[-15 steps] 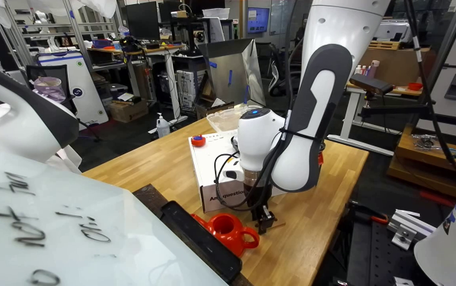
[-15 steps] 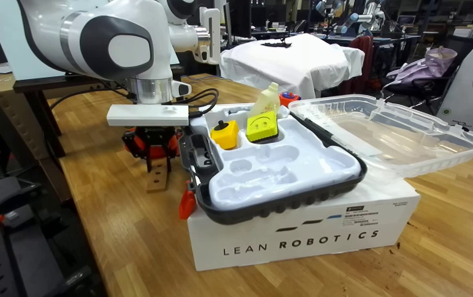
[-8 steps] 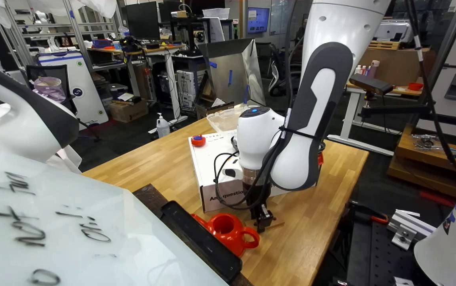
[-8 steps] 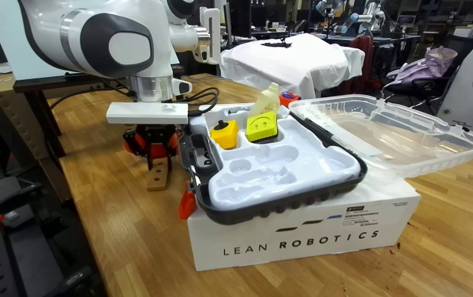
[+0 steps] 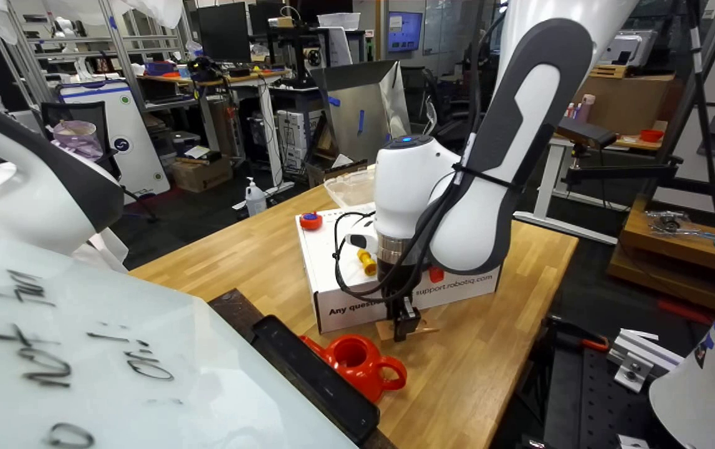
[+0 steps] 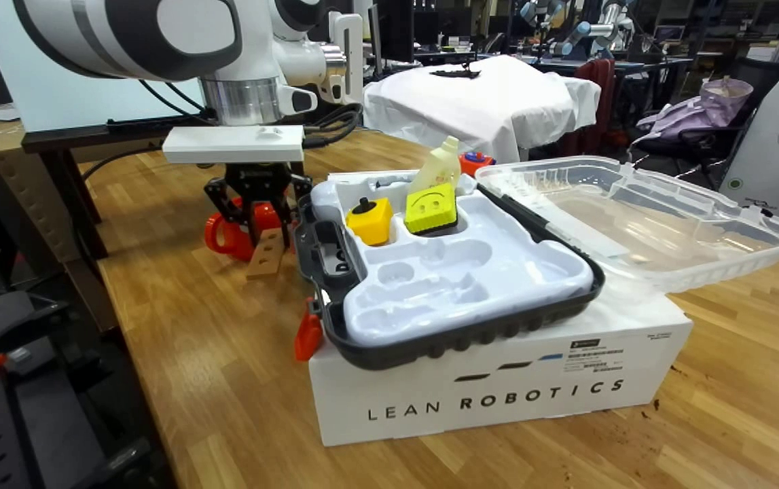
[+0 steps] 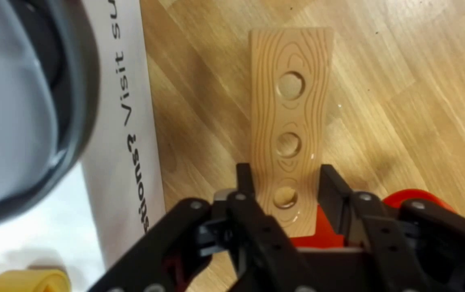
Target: Pick the wooden object on the table, put it on the case cover, take the container out of the case and put it on the box then place the dumbbell at the edge of the box
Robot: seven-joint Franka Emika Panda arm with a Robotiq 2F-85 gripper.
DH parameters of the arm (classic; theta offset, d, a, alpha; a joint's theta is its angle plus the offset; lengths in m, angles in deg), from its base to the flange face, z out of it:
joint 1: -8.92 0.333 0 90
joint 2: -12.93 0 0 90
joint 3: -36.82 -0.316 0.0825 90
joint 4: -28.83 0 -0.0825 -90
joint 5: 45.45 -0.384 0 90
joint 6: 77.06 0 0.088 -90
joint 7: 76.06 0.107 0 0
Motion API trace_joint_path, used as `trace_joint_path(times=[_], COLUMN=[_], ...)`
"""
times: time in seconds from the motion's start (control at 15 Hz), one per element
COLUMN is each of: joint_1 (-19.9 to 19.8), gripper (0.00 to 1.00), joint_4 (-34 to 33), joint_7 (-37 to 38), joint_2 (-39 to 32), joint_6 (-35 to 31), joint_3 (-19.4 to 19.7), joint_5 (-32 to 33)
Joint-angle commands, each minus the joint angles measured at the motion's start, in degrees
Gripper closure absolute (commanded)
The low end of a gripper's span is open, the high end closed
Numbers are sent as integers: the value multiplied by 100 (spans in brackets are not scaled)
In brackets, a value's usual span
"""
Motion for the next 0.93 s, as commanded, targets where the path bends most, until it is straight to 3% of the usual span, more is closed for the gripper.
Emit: trace_joint_path(times=[0.0,0.4,0.87], joint_1=[-127,-1,277], gripper=[82,82,82], joint_4=[277,294,183], joint_7=[-58,-239,192], joint_2=[501,1064,1613], joint_6=[217,623,1041], joint_3=[-288,-481,194], joint_5=[-455,-1695,-2304])
